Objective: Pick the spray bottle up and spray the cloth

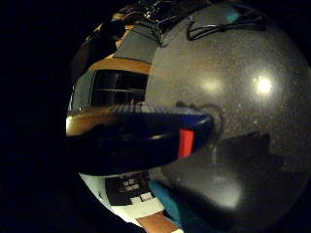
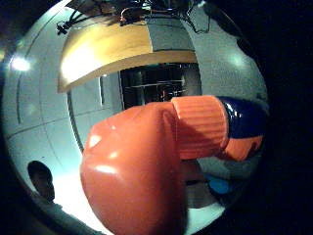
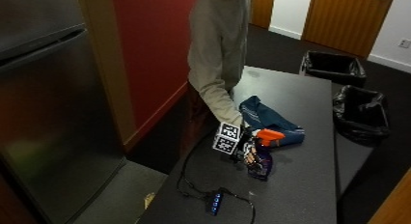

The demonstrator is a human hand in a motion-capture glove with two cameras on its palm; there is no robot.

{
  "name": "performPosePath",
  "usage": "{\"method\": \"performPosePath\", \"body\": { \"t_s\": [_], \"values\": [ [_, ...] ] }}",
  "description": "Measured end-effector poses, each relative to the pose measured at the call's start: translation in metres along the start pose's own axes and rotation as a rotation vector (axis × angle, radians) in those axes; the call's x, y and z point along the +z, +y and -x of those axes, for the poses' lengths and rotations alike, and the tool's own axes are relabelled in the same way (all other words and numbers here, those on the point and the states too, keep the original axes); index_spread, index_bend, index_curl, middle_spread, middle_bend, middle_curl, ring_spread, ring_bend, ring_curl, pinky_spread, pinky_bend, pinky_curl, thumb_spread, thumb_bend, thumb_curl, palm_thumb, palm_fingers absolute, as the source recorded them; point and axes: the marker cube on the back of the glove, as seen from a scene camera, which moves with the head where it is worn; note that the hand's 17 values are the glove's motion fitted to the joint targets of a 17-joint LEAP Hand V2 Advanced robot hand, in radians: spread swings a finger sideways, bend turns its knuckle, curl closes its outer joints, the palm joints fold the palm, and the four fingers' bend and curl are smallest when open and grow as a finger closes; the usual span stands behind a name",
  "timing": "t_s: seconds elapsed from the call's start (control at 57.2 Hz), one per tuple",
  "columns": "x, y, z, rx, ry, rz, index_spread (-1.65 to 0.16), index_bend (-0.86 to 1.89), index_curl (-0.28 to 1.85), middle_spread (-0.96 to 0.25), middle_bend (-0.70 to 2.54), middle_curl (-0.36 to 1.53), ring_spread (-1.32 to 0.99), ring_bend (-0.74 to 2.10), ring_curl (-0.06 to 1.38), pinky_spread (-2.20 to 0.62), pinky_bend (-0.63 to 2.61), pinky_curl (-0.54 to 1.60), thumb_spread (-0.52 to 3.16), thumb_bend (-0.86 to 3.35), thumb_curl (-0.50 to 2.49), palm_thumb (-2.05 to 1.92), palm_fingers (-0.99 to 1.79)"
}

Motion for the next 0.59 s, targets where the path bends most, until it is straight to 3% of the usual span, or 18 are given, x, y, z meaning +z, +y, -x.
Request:
{"method": "performPosePath", "body": {
  "t_s": [0.315, 0.42, 0.595],
  "values": [
    [0.022, -0.024, 0.018, -0.112, 0.096, 0.024, -0.28, 0.27, 0.35, -0.14, 0.40, 0.41, -0.17, 0.52, 0.33, 0.02, 0.17, 0.26, 0.80, 0.04, 0.42, 0.82, 1.15],
    [0.034, -0.035, 0.030, -0.156, 0.159, 0.046, -0.25, 0.23, 0.39, -0.14, 0.36, 0.41, -0.18, 0.50, 0.35, -0.07, 0.26, 0.31, 0.63, 0.01, 0.49, 0.89, 1.22],
    [0.059, -0.043, 0.056, -0.268, 0.332, 0.237, -0.22, 0.31, 0.45, -0.16, 0.41, 0.44, -0.20, 0.45, 0.37, -0.22, 0.28, 0.34, 0.40, -0.02, 0.59, 0.96, 1.35]
  ]
}}
